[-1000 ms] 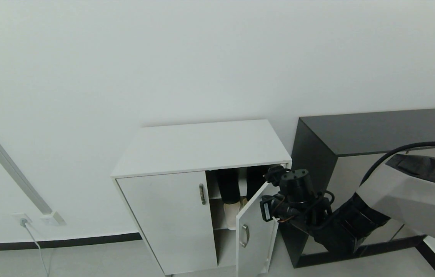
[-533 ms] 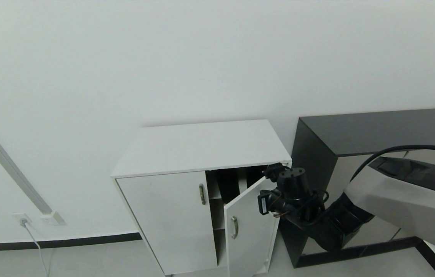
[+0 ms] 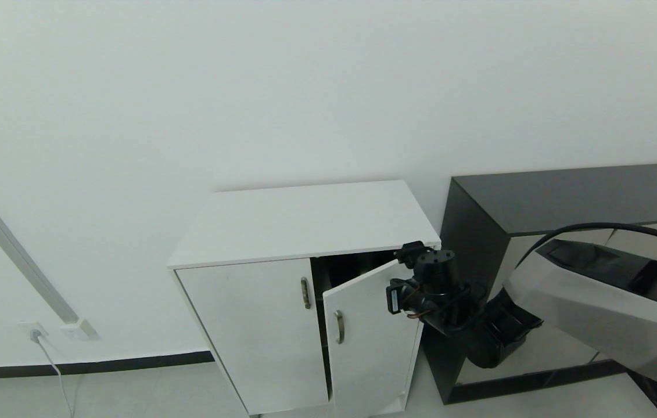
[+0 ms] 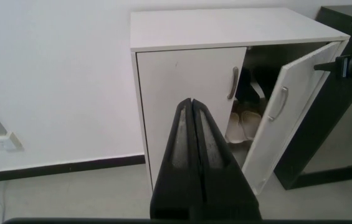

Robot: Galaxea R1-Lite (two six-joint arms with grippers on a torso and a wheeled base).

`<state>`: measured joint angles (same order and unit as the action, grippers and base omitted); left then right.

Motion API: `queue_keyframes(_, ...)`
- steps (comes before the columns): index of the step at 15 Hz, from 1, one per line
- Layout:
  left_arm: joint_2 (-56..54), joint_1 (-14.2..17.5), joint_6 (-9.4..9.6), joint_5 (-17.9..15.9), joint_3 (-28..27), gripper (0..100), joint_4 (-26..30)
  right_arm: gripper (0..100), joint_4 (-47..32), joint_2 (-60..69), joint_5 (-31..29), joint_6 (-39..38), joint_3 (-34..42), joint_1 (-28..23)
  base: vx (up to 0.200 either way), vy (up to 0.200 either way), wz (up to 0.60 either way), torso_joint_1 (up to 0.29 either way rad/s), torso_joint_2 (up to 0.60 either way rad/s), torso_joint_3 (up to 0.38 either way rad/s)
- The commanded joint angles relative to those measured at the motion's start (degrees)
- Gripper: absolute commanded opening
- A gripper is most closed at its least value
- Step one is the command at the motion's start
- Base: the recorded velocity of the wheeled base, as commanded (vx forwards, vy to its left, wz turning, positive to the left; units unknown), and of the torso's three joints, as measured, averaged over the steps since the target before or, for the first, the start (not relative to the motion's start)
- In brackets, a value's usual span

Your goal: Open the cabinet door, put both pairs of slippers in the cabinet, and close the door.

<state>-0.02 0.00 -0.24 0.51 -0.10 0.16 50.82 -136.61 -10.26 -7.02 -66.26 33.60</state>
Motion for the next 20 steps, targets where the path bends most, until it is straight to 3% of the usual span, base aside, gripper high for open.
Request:
queue_keyframes(1, 0.0, 0.0, -0.02, 0.0, 0.0, 0, 0.0, 0, 0.1, -1.4, 0.0, 0.0, -1.8, -0.5, 0.000, 0.000, 0.00, 0.000, 0.00, 0.000)
queue_keyframes(20, 0.0, 0.0, -0.02, 0.0, 0.0, 0, 0.0, 0, 0.3, -7.5, -0.2, 0.0, -11.7, -1.4, 0.000, 0.000, 0.00, 0.000, 0.00, 0.000)
